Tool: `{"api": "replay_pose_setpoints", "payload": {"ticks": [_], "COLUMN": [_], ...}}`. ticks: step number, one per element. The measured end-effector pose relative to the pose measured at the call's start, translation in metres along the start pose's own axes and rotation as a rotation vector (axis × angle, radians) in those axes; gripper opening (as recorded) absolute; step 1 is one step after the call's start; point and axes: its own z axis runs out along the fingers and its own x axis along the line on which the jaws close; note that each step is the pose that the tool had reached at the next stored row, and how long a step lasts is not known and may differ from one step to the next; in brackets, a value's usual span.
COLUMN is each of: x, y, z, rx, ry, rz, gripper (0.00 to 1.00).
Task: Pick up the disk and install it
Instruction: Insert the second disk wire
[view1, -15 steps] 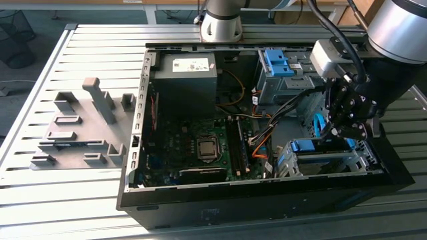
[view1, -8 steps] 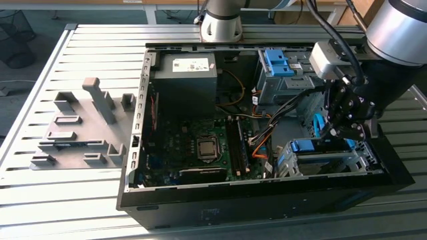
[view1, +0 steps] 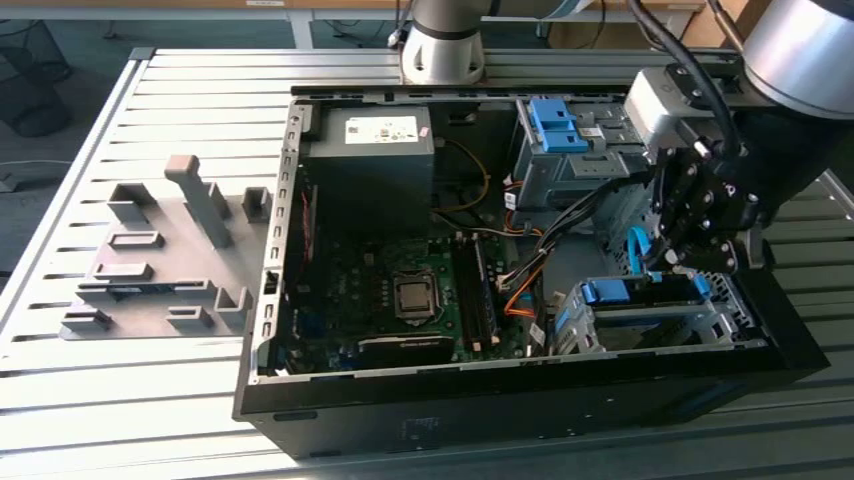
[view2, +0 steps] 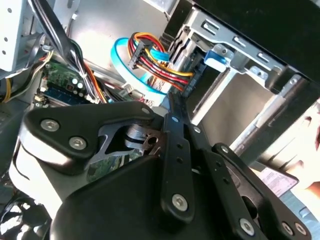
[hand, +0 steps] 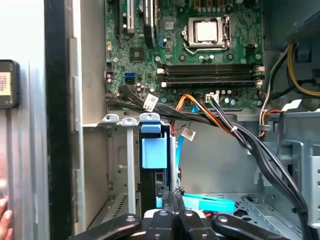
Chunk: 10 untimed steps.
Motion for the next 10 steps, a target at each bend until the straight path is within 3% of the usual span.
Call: {"api": "replay_pose_setpoints", "payload": {"ticks": [3, 10], "x": [0.0001, 0.0001], "y": [0.0000, 0.0000], "z": [-0.0041, -0.0050], "rx": [-0.0009, -0.0010], "ry": [0.0002, 0.0003], "rz": [0.000, 0.000], "gripper": [0.11, 0.11]}}
